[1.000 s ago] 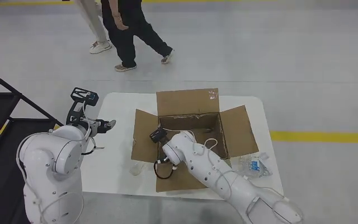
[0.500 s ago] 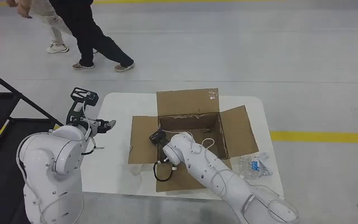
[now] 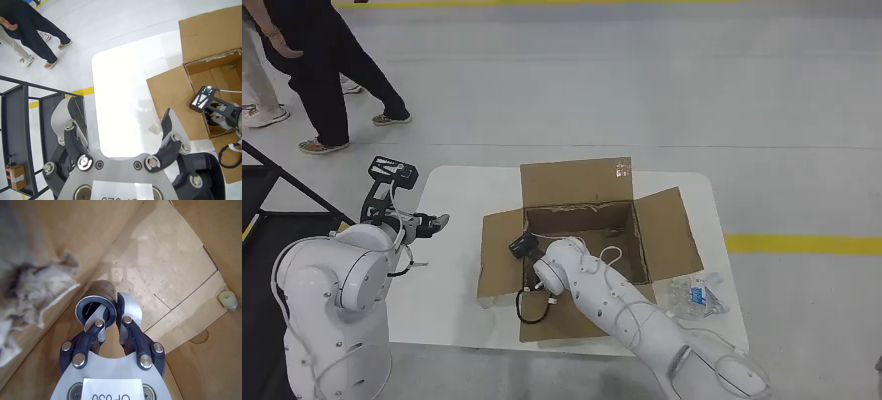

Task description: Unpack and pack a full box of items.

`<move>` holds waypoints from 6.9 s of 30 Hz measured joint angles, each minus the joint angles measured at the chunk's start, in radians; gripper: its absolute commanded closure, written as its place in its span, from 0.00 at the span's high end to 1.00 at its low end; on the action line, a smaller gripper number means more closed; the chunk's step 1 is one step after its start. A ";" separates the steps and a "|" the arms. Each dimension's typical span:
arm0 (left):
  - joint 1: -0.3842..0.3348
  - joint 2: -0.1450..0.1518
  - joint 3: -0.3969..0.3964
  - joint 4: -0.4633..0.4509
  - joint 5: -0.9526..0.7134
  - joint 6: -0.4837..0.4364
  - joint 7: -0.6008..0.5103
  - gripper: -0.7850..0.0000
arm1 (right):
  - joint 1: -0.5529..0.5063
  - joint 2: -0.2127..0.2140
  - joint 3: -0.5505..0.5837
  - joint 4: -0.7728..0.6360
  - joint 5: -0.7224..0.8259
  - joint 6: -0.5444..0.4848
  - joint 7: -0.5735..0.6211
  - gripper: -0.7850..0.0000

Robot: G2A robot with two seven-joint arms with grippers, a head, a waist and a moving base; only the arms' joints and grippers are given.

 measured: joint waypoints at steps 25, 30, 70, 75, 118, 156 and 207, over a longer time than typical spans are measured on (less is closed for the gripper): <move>0.000 0.000 0.000 0.000 0.000 0.000 0.000 1.00 | -0.237 0.161 0.393 -0.795 -0.288 0.111 0.303 0.00; 0.000 0.000 0.000 0.000 0.000 0.000 0.000 1.00 | -0.316 0.188 0.504 -1.003 -0.379 0.106 0.413 0.00; 0.000 0.000 0.000 0.000 0.000 0.000 0.000 1.00 | -0.549 0.257 1.097 -1.247 -0.347 0.195 0.494 0.00; 0.000 0.000 0.000 0.000 0.000 0.000 0.000 1.00 | -0.625 0.271 1.132 -1.300 -0.327 0.190 0.494 0.00; 0.000 0.000 0.000 0.000 0.000 0.000 0.000 1.00 | -0.837 0.350 0.967 -1.200 -0.307 0.210 0.494 0.00; 0.000 0.000 0.000 0.000 0.000 0.000 0.000 1.00 | -0.882 0.359 0.934 -1.031 -0.269 0.183 0.278 0.00; 0.000 0.000 0.000 0.000 0.000 0.000 0.000 1.00 | -0.849 0.379 1.441 -1.332 0.552 0.276 0.241 0.72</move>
